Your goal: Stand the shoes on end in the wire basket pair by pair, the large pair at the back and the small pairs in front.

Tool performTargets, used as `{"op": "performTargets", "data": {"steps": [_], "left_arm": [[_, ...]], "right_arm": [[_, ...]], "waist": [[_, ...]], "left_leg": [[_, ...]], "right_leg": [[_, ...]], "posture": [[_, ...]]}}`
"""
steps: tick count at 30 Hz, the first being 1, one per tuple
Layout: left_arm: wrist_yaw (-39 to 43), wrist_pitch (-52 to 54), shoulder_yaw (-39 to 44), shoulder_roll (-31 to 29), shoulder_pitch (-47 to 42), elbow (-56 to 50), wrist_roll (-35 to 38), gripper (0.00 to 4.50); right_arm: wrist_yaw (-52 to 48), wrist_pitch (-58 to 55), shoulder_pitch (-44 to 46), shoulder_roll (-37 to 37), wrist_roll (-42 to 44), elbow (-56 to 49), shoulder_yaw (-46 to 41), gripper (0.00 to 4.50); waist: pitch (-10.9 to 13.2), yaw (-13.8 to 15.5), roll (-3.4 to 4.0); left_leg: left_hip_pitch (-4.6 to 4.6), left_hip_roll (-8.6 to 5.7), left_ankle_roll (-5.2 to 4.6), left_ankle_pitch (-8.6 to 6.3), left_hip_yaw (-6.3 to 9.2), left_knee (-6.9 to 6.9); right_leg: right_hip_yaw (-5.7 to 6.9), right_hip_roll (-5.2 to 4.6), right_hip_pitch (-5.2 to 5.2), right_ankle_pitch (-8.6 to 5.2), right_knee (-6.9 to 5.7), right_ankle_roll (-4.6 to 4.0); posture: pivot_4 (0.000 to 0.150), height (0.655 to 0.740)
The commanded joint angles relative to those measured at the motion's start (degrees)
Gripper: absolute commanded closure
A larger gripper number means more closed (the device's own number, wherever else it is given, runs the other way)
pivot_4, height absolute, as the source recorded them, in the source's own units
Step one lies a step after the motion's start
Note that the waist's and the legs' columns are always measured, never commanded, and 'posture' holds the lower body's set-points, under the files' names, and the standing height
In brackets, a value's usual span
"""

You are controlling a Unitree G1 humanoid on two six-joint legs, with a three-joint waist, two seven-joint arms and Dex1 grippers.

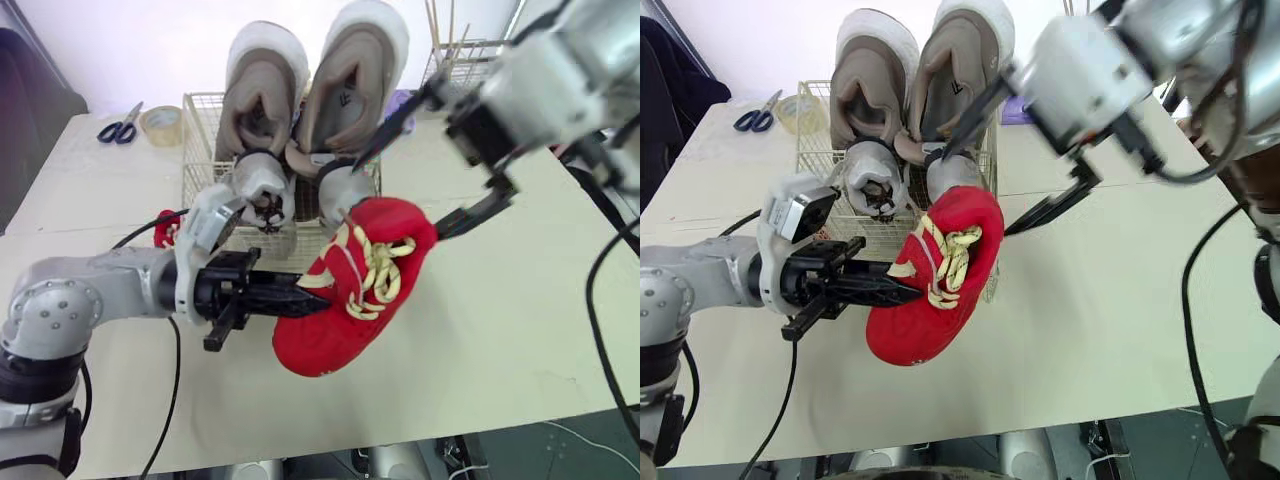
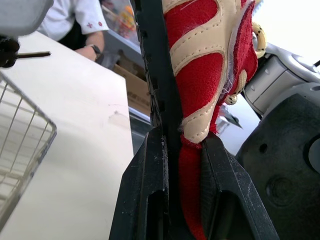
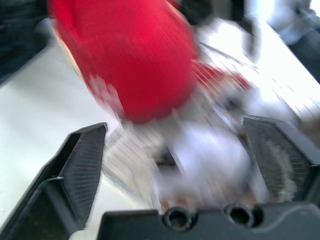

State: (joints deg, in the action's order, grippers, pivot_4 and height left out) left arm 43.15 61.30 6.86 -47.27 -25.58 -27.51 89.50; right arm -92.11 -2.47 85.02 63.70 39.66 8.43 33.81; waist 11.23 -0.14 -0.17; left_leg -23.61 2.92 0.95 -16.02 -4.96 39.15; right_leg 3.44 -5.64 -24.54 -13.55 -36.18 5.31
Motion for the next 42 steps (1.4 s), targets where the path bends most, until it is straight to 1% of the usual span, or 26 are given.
{"op": "performTargets", "data": {"steps": [1, 3, 4, 6, 7, 8, 9, 10, 12, 14, 16, 18, 21, 27, 33, 35, 38, 42], "left_arm": [[-3.5, -3.4, 5.5, -0.4, 1.9, -2.7, 4.4, 4.30], [-5.8, -4.8, 8.3, -0.8, 3.4, -3.1, 6.0, 4.30], [-7.4, -6.0, 10.0, -0.9, 3.8, -3.1, 6.5, 4.30], [-10.4, -8.0, 12.9, -0.9, 4.7, -3.1, 7.7, 4.30], [-11.6, -8.8, 13.9, -0.9, 5.2, -3.3, 7.8, 4.30], [-13.1, -9.7, 14.6, -0.6, 5.8, -3.6, 7.8, 4.30], [-15.0, -10.7, 14.9, 0.0, 6.3, -3.3, 10.1, 4.30], [-16.6, -11.7, 15.1, 0.7, 6.6, -3.1, 11.3, 4.30], [-19.1, -14.2, 15.1, 2.7, 6.3, -3.1, 13.2, 4.30], [-19.6, -15.4, 13.5, 4.6, 5.8, -3.8, 11.7, 4.30], [-19.5, -16.1, 12.6, 6.0, 5.2, -3.8, 11.8, 4.30], [-19.1, -16.2, 12.0, 6.4, 4.6, -3.4, 12.1, 4.30], [-17.0, -14.9, 9.9, 6.7, 3.9, -3.1, 11.0, 4.30], [-14.6, -14.2, 6.4, 7.5, 2.3, -2.1, 9.0, 4.30], [-13.3, -14.4, 5.5, 7.8, 2.4, -1.6, 6.9, 4.30], [-13.1, -14.4, 5.4, 7.9, 2.4, -1.6, 6.6, 4.30], [-12.6, -14.6, 6.3, 7.7, 2.0, -0.6, 6.5, 4.30], [-12.0, -14.3, 7.1, 6.9, 1.7, -0.3, 6.3, 4.30]], "right_arm": [[2.9, -10.0, -3.4, 4.6, -2.3, 0.7, -9.5, 0.04], [7.4, -18.5, -7.8, 7.1, -0.6, -0.4, -14.9, 0.04], [11.3, -25.8, -11.3, 8.2, 4.7, -1.1, -19.7, 0.04], [18.3, -39.5, -18.1, 8.6, 17.2, -4.2, -29.4, 0.04], [22.6, -45.7, -21.0, 7.5, 24.9, -6.0, -34.2, 0.04], [27.4, -50.8, -25.0, 6.2, 34.6, -7.8, -38.2, 0.04], [32.6, -54.1, -29.1, 4.5, 43.2, -9.6, -41.5, 0.04], [37.5, -55.6, -32.6, 2.7, 49.5, -11.4, -43.9, 0.04], [48.5, -54.7, -38.9, -1.7, 59.5, -15.9, -46.1, 0.04], [56.0, -53.3, -42.5, -6.1, 61.6, -21.7, -45.3, 0.04], [60.8, -52.6, -43.1, -9.1, 63.6, -24.5, -44.3, 0.04], [64.0, -52.5, -42.9, -11.2, 63.8, -25.8, -43.6, 0.04], [66.3, -52.4, -42.1, -14.0, 62.0, -26.8, -42.2, 0.04], [66.8, -53.3, -40.6, -18.0, 59.1, -27.3, -40.5, 0.04], [67.5, -53.3, -39.4, -20.1, 61.8, -26.8, -41.0, 0.04], [67.7, -53.4, -39.2, -20.3, 62.4, -27.0, -41.1, 0.04], [66.5, -54.4, -40.0, -18.8, 61.9, -26.8, -42.1, 0.04], [66.4, -55.0, -40.8, -17.8, 63.5, -26.9, -43.2, 0.04]], "waist": [[0.0, 0.1, -0.01], [0.0, 0.4, -0.03], [0.0, 0.4, -0.02], [0.0, 0.7, -0.06], [0.0, 0.8, -0.03], [0.0, 0.8, -0.04], [0.0, 0.7, -0.05], [-0.1, 0.7, -0.08], [-0.1, 0.7, -0.16], [-0.2, 0.8, -0.18], [-0.1, 0.9, -0.18], [-0.2, 1.0, -0.26], [-0.3, 0.9, -0.40], [-0.3, 0.9, -0.41], [-0.3, 0.9, -0.41], [-0.3, 0.9, -0.41], [-0.3, 0.9, -0.41], [-0.3, 0.9, -0.41]], "left_leg": [[0.00, 0.00, 0.00, 0.00, 0.00, 0.00], [0.01, 0.00, 0.00, 0.00, 0.04, 0.00], [0.02, 0.00, 0.00, 0.00, 0.04, 0.00], [0.02, 0.00, 0.00, 0.00, 0.05, 0.00], [0.04, 0.01, -0.01, -0.01, 0.09, -0.01], [0.05, 0.00, -0.03, -0.01, 0.09, 0.00], [0.05, 0.02, -0.11, -0.06, 0.10, -0.03], [0.12, 0.02, -0.27, -0.15, 0.18, -0.03], [0.20, 0.03, -0.32, -0.18, 0.23, -0.03], [0.18, 0.01, -0.32, -0.17, 0.24, 0.03], [0.17, -0.01, -0.32, -0.16, 0.14, 0.06], [0.14, -0.04, -0.32, -0.16, 0.10, 0.07], [0.10, -0.05, -0.32, -0.17, 0.12, 0.07], [0.11, -0.04, -0.33, -0.17, 0.15, 0.06], [0.11, -0.04, -0.34, -0.17, 0.14, 0.05], [0.11, -0.04, -0.33, -0.17, 0.15, 0.05], [0.10, -0.04, -0.34, -0.17, 0.15, 0.05], [0.10, -0.04, -0.34, -0.17, 0.15, 0.05]], "right_leg": [[-0.01, 0.00, 0.00, 0.00, 0.00, 0.00], [0.00, 0.00, 0.01, 0.00, -0.01, -0.01], [-0.01, 0.00, 0.01, 0.00, -0.02, -0.01], [-0.01, 0.00, 0.02, 0.00, -0.03, -0.03], [-0.01, 0.00, 0.05, 0.01, -0.04, -0.03], [-0.03, -0.01, 0.02, 0.01, -0.06, -0.04], [-0.03, -0.01, 0.01, 0.02, -0.05, -0.06], [-0.05, 0.00, 0.06, 0.02, -0.08, -0.06], [-0.05, 0.01, 0.17, 0.03, -0.09, -0.05], [-0.04, 0.02, 0.19, 0.03, -0.12, -0.04], [-0.04, 0.02, 0.19, 0.04, -0.13, -0.03], [-0.04, 0.02, 0.19, 0.05, -0.12, -0.01], [-0.04, 0.03, 0.20, 0.05, -0.06, 0.00], [-0.04, 0.07, 0.21, 0.05, -0.05, 0.00], [-0.05, 0.07, 0.21, 0.05, -0.04, 0.00], [-0.05, 0.07, 0.21, 0.05, -0.04, 0.00], [-0.04, 0.07, 0.21, 0.05, -0.03, 0.00], [-0.04, 0.07, 0.21, 0.05, -0.03, 0.00]], "posture": [[0.150, 0.7400], [0.150, 0.7400], [0.150, 0.7400], [0.150, 0.7400], [0.150, 0.7400], [0.150, 0.7400], [0.150, 0.7400], [0.150, 0.7400], [0.150, 0.7400], [0.150, 0.7400], [0.150, 0.7400], [0.150, 0.7400], [0.150, 0.7400], [0.150, 0.7400], [0.150, 0.7400], [0.150, 0.7400], [0.150, 0.7400], [0.150, 0.7400]]}}
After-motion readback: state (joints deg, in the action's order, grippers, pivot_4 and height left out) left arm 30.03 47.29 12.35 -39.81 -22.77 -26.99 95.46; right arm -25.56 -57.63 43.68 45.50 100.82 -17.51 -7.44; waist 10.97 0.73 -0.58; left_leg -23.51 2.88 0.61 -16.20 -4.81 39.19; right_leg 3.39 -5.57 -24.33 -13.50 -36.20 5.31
